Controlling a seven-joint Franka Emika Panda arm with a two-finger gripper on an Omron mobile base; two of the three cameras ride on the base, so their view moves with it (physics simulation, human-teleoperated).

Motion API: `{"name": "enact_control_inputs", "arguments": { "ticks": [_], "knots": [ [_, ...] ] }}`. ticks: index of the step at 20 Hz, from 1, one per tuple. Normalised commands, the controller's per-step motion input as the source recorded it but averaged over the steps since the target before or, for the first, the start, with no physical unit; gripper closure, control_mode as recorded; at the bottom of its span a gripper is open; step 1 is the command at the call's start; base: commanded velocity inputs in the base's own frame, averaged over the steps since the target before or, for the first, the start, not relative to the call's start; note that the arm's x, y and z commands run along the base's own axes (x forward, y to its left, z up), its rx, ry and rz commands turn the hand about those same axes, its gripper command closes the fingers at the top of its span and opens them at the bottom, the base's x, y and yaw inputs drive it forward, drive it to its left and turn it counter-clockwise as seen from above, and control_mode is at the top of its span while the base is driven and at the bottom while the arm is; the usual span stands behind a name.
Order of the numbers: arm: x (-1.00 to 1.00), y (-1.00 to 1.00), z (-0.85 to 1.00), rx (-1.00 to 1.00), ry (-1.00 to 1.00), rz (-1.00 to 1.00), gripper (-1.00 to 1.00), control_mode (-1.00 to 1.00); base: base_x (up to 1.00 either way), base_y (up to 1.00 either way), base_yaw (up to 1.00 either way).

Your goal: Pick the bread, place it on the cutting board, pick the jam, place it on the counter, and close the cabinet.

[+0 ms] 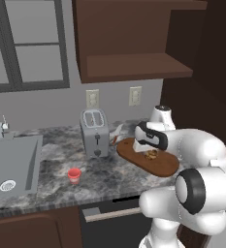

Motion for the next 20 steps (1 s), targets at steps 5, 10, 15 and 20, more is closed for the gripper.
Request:
{"name": "enact_control_inputs", "arguments": {
  "ticks": [5,10,15,20],
  "knots": [
    [0.16,0.00,-0.18,0.00,0.00,0.00,1.00,-1.00,0.00,0.00,0.00],
    [0.10,0.00,-0.18,0.00,0.00,0.00,1.00,-1.00,0.00,0.00,0.00],
    [0.08,0.00,-0.13,0.00,0.01,0.00,1.00,-1.00,0.00,0.00,0.00],
    [0.02,0.00,-0.11,0.00,0.00,0.00,1.00,-1.00,0.00,0.00,0.00]
  ]
}}
